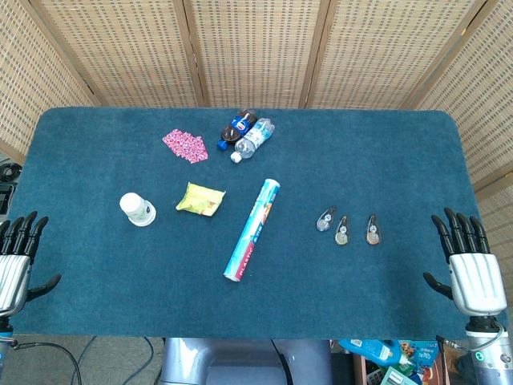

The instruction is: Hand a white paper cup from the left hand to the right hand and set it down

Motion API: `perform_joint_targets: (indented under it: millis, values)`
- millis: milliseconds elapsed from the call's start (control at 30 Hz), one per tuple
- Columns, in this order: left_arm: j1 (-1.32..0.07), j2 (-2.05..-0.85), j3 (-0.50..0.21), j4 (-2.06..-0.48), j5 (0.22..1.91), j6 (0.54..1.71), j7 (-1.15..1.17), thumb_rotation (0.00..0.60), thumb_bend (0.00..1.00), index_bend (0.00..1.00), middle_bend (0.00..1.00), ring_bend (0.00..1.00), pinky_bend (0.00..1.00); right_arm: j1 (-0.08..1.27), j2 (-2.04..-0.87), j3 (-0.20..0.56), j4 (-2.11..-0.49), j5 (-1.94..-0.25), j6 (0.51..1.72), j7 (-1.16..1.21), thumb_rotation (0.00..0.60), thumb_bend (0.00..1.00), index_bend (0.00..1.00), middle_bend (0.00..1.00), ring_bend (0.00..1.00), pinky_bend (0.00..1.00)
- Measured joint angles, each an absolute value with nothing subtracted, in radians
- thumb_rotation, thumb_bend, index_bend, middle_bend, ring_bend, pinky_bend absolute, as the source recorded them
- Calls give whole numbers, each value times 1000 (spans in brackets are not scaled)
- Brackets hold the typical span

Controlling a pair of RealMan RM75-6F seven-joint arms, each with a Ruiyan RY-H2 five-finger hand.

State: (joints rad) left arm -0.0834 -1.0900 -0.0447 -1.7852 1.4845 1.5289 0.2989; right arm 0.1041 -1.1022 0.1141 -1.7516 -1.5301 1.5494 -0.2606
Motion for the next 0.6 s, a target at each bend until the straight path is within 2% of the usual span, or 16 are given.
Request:
perform_joint_targets:
  millis: [333,500,600]
  values:
    - [-105,-1095,-53,-1763,1485,1499,294,600,187,0,0,0,0,105,-1098,113,-1752,-1530,1544,-250,600,0,0,0,0,0]
    - [-196,-1117,-100,-1675,1474,1400,247,600,191,0,0,0,12,108,-1101,114,-1749,-1526,1538,-249,600,0,0,0,0,0]
    - [-277,-1137,-128,-1592,1473,1307,204,600,191,0,0,3,63,115,-1106,116,-1746,-1514,1522,-257,600,0,0,0,0,0]
